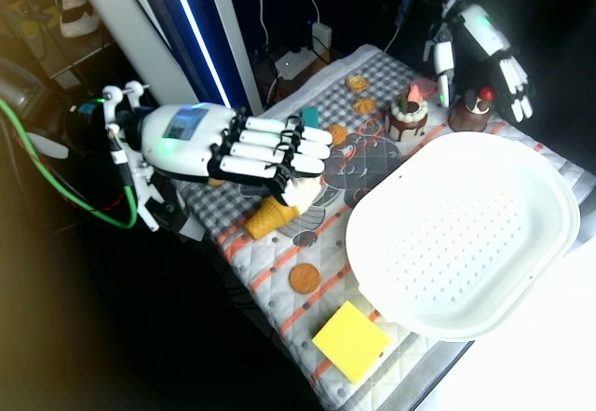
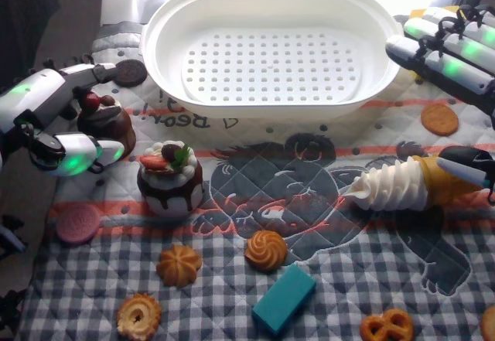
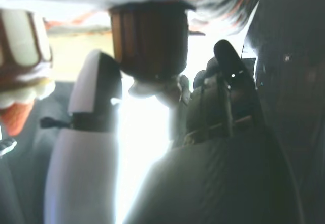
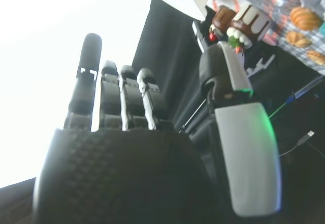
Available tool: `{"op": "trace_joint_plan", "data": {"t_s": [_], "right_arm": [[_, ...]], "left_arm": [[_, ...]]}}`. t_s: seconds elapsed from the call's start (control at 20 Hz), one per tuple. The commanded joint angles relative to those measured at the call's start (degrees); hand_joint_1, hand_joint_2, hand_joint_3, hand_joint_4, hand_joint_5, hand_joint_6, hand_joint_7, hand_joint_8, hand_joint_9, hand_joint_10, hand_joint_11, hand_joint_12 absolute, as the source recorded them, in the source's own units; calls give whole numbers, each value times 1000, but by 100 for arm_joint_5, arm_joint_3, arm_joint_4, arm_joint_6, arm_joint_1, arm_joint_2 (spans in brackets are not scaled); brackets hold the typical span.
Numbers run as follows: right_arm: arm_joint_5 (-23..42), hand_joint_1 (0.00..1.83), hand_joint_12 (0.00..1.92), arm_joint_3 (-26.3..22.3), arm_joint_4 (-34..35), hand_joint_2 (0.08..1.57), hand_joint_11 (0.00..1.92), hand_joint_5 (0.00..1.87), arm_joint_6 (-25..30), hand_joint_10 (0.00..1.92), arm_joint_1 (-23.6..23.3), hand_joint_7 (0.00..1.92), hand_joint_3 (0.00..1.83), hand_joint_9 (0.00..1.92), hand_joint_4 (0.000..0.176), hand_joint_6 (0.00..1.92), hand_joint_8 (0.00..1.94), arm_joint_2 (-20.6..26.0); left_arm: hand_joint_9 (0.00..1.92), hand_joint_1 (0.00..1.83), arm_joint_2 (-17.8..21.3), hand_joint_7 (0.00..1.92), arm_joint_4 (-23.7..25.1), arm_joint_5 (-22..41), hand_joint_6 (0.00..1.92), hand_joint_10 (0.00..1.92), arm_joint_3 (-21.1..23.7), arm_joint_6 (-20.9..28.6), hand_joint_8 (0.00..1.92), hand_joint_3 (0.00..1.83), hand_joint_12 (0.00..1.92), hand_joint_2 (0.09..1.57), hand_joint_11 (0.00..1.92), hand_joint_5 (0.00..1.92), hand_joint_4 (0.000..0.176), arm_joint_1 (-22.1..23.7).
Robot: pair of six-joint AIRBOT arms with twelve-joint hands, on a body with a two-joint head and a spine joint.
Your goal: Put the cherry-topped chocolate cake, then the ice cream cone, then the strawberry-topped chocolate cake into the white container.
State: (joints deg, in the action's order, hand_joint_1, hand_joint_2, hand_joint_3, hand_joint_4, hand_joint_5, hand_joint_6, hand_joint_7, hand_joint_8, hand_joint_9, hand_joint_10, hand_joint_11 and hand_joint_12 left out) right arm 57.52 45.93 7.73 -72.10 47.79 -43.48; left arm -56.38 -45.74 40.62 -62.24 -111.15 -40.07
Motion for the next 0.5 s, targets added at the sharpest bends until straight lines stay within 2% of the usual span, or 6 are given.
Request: {"op": "trace_joint_plan", "data": {"t_s": [0.0, 0.15, 0.25, 0.3, 0.35, 0.45], "right_arm": [[707, 765, 1245, 8, -14, 1263, 0, 0, -22, 4, -32, 0, 0, 10, 0, 0, 0, 6], [708, 743, 1300, 8, -3, 1274, 0, 0, -21, 15, -27, 0, 3, 22, 0, 0, 0, 6], [712, 735, 1195, 8, 4, 1284, 0, 0, -21, 34, -15, 0, 4, 38, 0, 0, 0, 5], [717, 735, 1191, 8, 9, 1285, 0, 0, -21, 34, -8, 0, 4, 37, 0, 0, 0, 4], [725, 749, 1198, 8, 16, 1285, 0, 0, -21, 43, 1, 0, 3, 52, 0, 0, 0, 4], [741, 726, 1166, 8, 29, 1284, 0, 0, -21, 42, 20, 0, 1, 22, 0, 0, 0, 4]], "left_arm": [[295, 1193, -4, 215, 151, 426, 25, 56, -42, 10, 9, 0, 1520, 1104, 0, 401, 0, 77], [397, 1292, -19, 494, 198, 400, 283, 283, -45, 9, 11, 0, 1646, 1122, 0, 617, 0, 104], [361, 1328, -19, 674, 198, 403, 672, 1081, -51, 9, 79, 0, 1868, 1131, 197, 538, 0, 106], [406, 1325, -17, 740, 198, 406, 748, 1486, -51, 9, 1101, 9, 1910, 1189, 376, 525, 0, 106], [353, 1152, -11, 398, 200, 425, 1251, 1473, -48, 9, 1010, 2, 1919, 1239, 305, 669, 0, 106], [395, 1106, 1, 343, 213, 475, 1388, 1578, -24, 8, 1142, 0, 1920, 1254, 381, 696, 0, 104]]}}
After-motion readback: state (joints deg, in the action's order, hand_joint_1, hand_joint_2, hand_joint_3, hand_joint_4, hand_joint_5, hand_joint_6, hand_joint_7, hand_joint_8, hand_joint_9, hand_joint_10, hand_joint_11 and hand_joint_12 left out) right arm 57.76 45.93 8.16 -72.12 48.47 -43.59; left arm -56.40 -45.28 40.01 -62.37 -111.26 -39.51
